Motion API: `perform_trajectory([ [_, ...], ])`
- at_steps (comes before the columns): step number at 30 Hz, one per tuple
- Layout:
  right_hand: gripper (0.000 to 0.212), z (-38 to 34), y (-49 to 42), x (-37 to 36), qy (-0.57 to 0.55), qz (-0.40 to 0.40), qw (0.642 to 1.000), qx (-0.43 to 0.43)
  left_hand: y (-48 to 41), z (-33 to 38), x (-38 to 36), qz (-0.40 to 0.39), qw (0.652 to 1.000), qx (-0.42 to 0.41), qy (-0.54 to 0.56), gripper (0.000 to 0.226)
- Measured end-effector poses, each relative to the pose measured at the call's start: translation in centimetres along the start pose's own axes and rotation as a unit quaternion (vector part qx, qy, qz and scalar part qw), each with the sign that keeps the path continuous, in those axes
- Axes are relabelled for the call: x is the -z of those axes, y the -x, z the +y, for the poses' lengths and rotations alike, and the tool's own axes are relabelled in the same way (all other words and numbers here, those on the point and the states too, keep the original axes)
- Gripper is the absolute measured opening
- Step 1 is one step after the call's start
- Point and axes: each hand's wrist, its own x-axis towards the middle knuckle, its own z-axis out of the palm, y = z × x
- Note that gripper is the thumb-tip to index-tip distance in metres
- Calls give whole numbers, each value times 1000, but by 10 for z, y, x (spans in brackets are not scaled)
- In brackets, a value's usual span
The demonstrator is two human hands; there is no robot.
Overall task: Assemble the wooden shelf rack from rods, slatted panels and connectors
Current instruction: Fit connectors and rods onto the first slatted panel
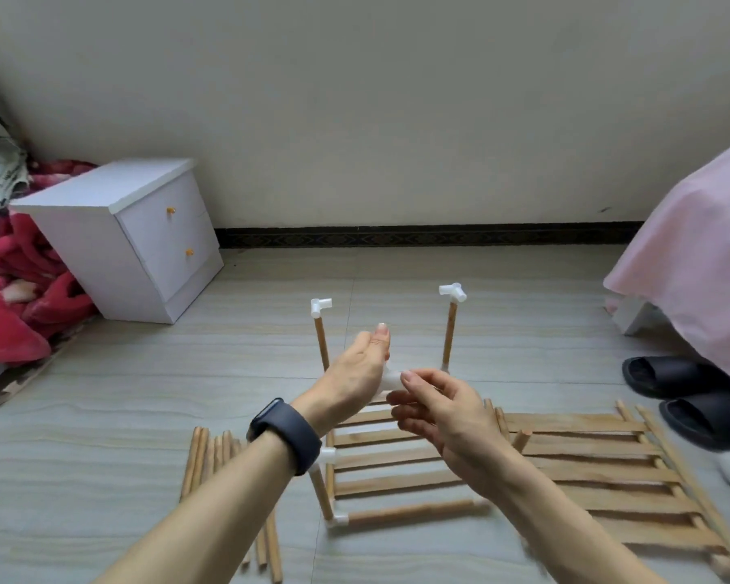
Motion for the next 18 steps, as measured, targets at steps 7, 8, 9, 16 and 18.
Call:
perform_trajectory([
  [7, 44, -32, 25, 54, 52, 75, 990, 105, -11, 26, -29, -107, 993, -16, 45, 36],
  [8, 40, -33, 29, 60, 75, 84, 986, 121, -11, 27, -34, -116, 992, -15, 56, 35],
  [9, 35, -32, 31, 65, 85, 90, 984, 131, -11, 27, -39, -123, 990, -17, 71, 33],
  [16, 40, -8, 28, 85, 127, 76, 987, 63, -7, 15, -65, -54, 991, -120, -22, 30],
  [18, 41, 3, 19, 105, 329, 156, 930, 59, -6, 10, -61, -38, 986, -132, -90, 30],
])
